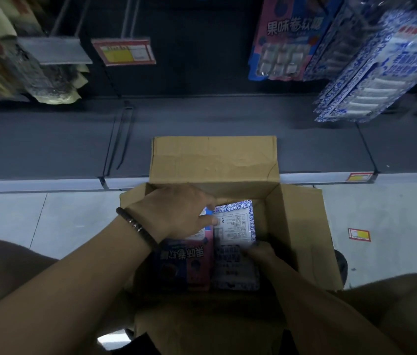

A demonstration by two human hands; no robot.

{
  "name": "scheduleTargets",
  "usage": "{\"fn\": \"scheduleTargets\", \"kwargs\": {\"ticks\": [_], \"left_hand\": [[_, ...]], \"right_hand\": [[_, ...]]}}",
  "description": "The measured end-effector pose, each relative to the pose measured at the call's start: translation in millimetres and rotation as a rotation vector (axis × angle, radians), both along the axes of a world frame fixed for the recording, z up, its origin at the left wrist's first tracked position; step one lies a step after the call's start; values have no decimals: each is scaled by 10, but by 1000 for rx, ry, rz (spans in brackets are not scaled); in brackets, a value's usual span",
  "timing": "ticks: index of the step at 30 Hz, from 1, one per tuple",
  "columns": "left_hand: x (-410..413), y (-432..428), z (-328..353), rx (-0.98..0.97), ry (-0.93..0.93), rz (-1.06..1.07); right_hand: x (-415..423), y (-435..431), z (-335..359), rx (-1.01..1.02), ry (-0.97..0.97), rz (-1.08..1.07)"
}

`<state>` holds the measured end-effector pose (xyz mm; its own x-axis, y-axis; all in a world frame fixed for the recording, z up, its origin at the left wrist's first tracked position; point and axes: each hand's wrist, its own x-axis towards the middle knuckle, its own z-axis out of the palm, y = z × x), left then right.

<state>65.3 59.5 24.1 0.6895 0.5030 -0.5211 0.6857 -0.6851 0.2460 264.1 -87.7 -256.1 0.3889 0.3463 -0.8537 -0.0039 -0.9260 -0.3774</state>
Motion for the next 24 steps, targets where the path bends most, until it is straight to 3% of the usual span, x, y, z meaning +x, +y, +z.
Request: {"fn": "scheduleTargets", "kwargs": {"ticks": [9, 14, 17, 21, 24], "left_hand": [[-182, -32, 195, -63, 8, -28], [-293, -75, 230, -16, -27, -19], [-282, -127, 293, -49, -82, 18], [-160, -275, 475, -244, -341, 203], [-6, -404, 556, -609, -607, 521]], "right_hand": [[376, -41, 185, 193, 2, 95], [457, 325, 1965, 393, 183, 228], [564, 443, 2654, 483, 180, 290], [481, 406, 3265, 655, 83, 319], [222, 322, 3396, 811, -51, 297]]}}
